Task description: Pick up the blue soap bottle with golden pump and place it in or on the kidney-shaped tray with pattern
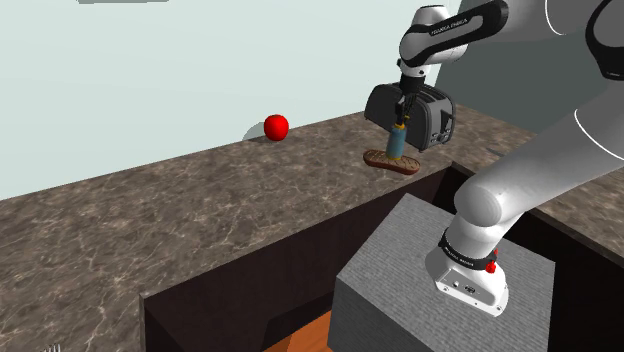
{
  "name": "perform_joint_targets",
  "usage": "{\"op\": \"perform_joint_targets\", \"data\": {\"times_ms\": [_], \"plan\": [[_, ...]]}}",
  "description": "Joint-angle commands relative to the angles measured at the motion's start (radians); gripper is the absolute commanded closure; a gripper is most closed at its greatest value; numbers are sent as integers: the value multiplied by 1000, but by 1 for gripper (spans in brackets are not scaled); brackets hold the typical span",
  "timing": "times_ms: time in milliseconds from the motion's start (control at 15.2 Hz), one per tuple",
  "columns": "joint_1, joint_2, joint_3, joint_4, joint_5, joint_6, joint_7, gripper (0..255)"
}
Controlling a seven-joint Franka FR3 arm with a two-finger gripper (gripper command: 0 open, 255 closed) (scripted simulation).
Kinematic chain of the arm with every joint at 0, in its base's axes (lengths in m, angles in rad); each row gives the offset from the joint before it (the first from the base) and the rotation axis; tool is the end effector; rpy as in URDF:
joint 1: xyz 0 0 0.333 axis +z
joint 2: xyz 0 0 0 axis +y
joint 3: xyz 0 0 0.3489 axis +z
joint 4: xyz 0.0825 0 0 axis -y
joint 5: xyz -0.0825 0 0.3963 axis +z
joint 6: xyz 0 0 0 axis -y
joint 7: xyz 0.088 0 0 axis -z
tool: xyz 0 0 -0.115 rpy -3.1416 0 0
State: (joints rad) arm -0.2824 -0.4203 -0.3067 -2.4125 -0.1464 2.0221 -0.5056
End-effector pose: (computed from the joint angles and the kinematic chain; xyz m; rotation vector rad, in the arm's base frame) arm 0.3425 -0.2491 0.4770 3.1258 0.0060 0.0149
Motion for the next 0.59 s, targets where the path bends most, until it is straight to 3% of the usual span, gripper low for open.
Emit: {"op": "perform_joint_targets", "data": {"times_ms": [0, 462, 528], "plan": [[-1, 7, -4, -24, -2, 32, 0, 255], [-1, 7, -4, -24, -2, 32, 0, 255], [-1, 7, -4, -26, -2, 34, -1, 0]]}}
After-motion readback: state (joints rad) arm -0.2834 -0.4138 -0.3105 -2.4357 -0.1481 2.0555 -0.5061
